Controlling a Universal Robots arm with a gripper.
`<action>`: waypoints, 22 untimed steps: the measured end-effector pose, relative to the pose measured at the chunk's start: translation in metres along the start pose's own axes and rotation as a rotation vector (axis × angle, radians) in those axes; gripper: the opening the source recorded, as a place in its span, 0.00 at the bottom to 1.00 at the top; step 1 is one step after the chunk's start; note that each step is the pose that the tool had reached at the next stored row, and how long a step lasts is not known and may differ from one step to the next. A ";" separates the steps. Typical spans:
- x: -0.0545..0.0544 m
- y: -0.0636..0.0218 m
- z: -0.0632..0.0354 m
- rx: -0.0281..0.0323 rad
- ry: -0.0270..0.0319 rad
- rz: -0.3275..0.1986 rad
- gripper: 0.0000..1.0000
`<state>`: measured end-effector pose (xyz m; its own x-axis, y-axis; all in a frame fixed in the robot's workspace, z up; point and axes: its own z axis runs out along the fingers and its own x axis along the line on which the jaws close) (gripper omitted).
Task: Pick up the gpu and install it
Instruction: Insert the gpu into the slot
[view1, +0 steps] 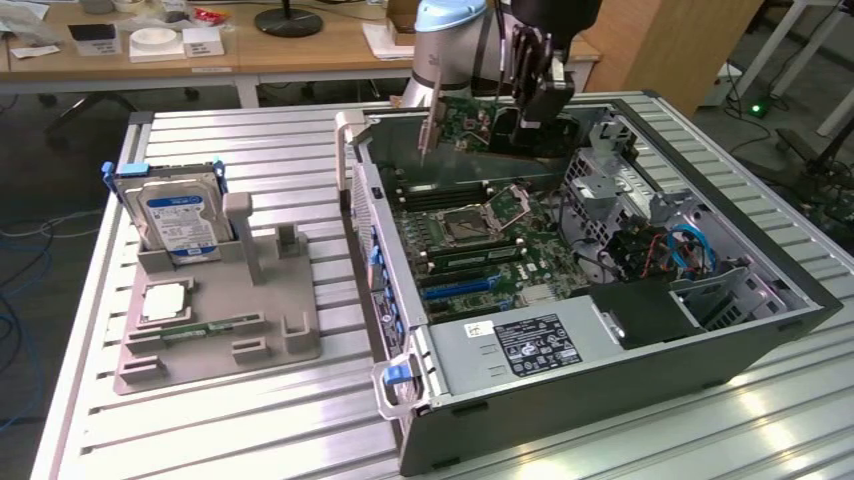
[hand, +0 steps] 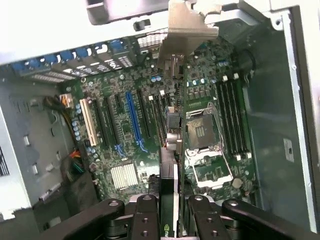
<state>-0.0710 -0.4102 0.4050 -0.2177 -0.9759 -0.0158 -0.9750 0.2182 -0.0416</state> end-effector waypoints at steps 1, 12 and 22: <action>0.000 0.0000 0.0001 0.0009 -0.0010 -0.017 0.27; 0.001 -0.0001 0.0029 0.0494 -0.0110 -0.111 0.27; 0.004 0.0006 0.0104 0.0552 -0.0166 -0.168 0.27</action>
<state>-0.0720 -0.4138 0.3945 -0.0505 -0.9985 -0.0206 -0.9936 0.0524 -0.0999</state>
